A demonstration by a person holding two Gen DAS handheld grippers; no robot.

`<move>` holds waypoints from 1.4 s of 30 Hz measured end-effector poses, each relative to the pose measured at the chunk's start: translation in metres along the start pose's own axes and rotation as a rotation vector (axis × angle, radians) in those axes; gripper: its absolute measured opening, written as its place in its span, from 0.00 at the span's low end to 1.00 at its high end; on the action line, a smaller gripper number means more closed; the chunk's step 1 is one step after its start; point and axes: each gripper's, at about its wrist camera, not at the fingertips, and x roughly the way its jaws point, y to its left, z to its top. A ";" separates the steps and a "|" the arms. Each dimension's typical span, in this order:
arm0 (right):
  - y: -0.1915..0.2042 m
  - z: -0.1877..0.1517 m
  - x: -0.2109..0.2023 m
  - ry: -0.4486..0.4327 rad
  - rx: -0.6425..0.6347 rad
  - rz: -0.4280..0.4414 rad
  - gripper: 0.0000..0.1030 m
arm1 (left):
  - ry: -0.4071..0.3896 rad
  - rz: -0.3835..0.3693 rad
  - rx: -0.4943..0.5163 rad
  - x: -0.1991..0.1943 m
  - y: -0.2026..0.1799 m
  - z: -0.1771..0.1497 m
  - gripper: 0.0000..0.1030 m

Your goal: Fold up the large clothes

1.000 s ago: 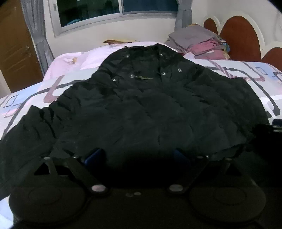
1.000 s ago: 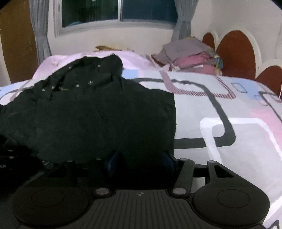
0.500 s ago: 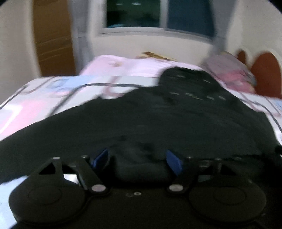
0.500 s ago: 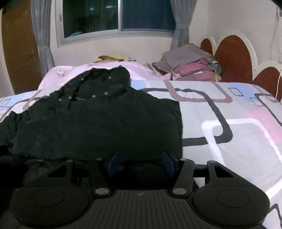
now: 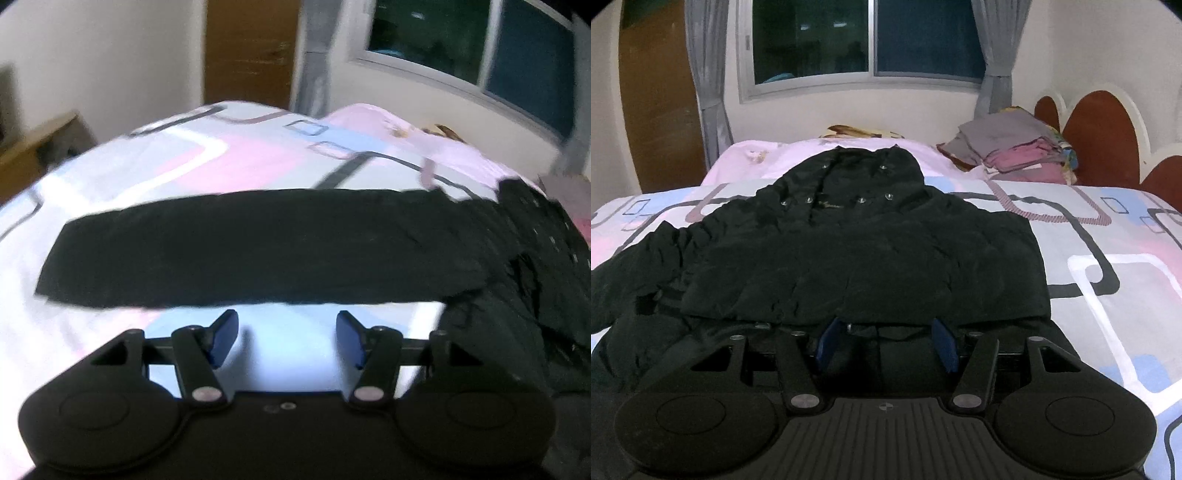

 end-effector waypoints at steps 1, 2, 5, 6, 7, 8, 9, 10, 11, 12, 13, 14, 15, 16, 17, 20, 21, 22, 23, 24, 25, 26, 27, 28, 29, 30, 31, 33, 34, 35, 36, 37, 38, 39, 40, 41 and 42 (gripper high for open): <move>0.001 0.000 0.000 0.000 -0.003 -0.006 0.54 | 0.007 -0.010 -0.042 0.001 0.012 0.000 0.56; 0.001 0.001 -0.002 0.000 0.000 -0.023 0.54 | 0.010 -0.016 -0.076 0.003 0.022 -0.001 0.56; 0.003 0.001 -0.013 -0.014 0.014 -0.065 0.54 | 0.018 -0.038 -0.156 0.014 0.051 -0.002 0.59; 0.005 0.001 -0.018 -0.027 0.014 -0.088 0.54 | 0.011 -0.041 -0.182 0.019 0.059 -0.002 0.62; 0.006 0.001 -0.020 -0.036 0.025 -0.110 0.54 | 0.013 -0.045 -0.214 0.024 0.065 -0.001 0.62; 0.006 0.000 -0.022 -0.036 0.053 -0.125 0.54 | 0.024 -0.065 -0.256 0.030 0.075 0.001 0.62; 0.008 0.000 -0.022 -0.033 0.077 -0.136 0.54 | 0.019 -0.084 -0.276 0.033 0.081 0.003 0.62; 0.010 -0.002 -0.022 -0.030 0.099 -0.150 0.54 | 0.008 -0.087 -0.277 0.035 0.085 0.007 0.62; 0.012 -0.003 -0.022 -0.027 0.112 -0.160 0.54 | 0.005 -0.090 -0.281 0.038 0.089 0.012 0.62; 0.015 -0.003 -0.022 -0.023 0.122 -0.162 0.54 | 0.005 -0.101 -0.300 0.041 0.096 0.014 0.60; 0.018 -0.004 -0.023 -0.020 0.131 -0.166 0.54 | 0.004 -0.114 -0.335 0.047 0.103 0.017 0.56; 0.021 -0.005 -0.025 -0.022 0.137 -0.170 0.54 | -0.005 -0.124 -0.379 0.050 0.110 0.019 0.55; 0.023 -0.005 -0.028 -0.024 0.140 -0.170 0.54 | -0.016 -0.136 -0.428 0.051 0.119 0.020 0.55; 0.026 -0.005 -0.030 -0.028 0.137 -0.170 0.54 | -0.024 -0.149 -0.467 0.053 0.126 0.021 0.55; 0.029 -0.005 -0.032 -0.031 0.129 -0.174 0.54 | -0.033 -0.158 -0.493 0.054 0.131 0.021 0.55; 0.030 -0.003 -0.035 -0.034 0.129 -0.176 0.54 | -0.056 -0.169 -0.532 0.057 0.143 0.021 0.55; 0.032 -0.004 -0.035 -0.036 0.126 -0.180 0.54 | -0.047 -0.162 -0.521 0.060 0.143 0.023 0.52; 0.033 -0.003 -0.035 -0.040 0.122 -0.187 0.54 | -0.044 -0.157 -0.500 0.063 0.142 0.025 0.47; 0.033 -0.004 -0.034 -0.040 0.126 -0.189 0.54 | -0.052 -0.143 -0.471 0.063 0.139 0.028 0.41; 0.033 -0.004 -0.034 -0.038 0.135 -0.192 0.54 | -0.062 -0.135 -0.446 0.060 0.137 0.030 0.25; 0.032 -0.003 -0.034 -0.036 0.143 -0.201 0.54 | -0.073 -0.124 -0.418 0.058 0.134 0.033 0.17; 0.032 -0.003 -0.034 -0.036 0.151 -0.205 0.54 | -0.085 -0.122 -0.396 0.056 0.132 0.036 0.15; 0.031 -0.003 -0.034 -0.034 0.158 -0.203 0.54 | -0.098 -0.125 -0.367 0.052 0.129 0.039 0.12; 0.030 -0.002 -0.035 -0.034 0.164 -0.202 0.54 | -0.117 -0.128 -0.333 0.049 0.124 0.043 0.10; 0.029 -0.001 -0.037 -0.038 0.165 -0.206 0.54 | -0.145 -0.128 -0.291 0.043 0.118 0.047 0.10; 0.029 0.000 -0.038 -0.042 0.165 -0.207 0.53 | -0.164 -0.134 -0.265 0.035 0.118 0.049 0.09; 0.029 0.001 -0.040 -0.047 0.166 -0.207 0.53 | -0.182 -0.149 -0.242 0.031 0.112 0.053 0.09; 0.028 0.002 -0.044 -0.059 0.173 -0.206 0.53 | -0.211 -0.178 -0.196 0.024 0.097 0.061 0.09; 0.027 0.003 -0.045 -0.063 0.174 -0.205 0.53 | -0.224 -0.194 -0.166 0.019 0.088 0.065 0.09; 0.026 0.005 -0.047 -0.066 0.174 -0.202 0.53 | -0.240 -0.217 -0.128 0.014 0.076 0.068 0.09; 0.025 0.005 -0.048 -0.069 0.172 -0.198 0.53 | -0.254 -0.237 -0.097 0.010 0.064 0.070 0.09; 0.023 0.006 -0.049 -0.074 0.173 -0.197 0.53 | -0.266 -0.263 -0.058 0.005 0.049 0.073 0.09; 0.022 0.007 -0.050 -0.077 0.175 -0.194 0.53 | -0.268 -0.290 -0.021 0.001 0.035 0.075 0.09; 0.019 0.008 -0.051 -0.078 0.178 -0.189 0.53 | -0.274 -0.310 0.016 -0.003 0.018 0.075 0.09; 0.017 0.009 -0.051 -0.080 0.179 -0.185 0.53 | -0.278 -0.334 0.054 -0.006 -0.001 0.075 0.09; 0.014 0.010 -0.052 -0.082 0.179 -0.180 0.53 | -0.276 -0.361 0.091 -0.007 -0.020 0.075 0.09; 0.011 0.011 -0.051 -0.084 0.179 -0.173 0.53 | -0.276 -0.376 0.121 -0.009 -0.037 0.073 0.09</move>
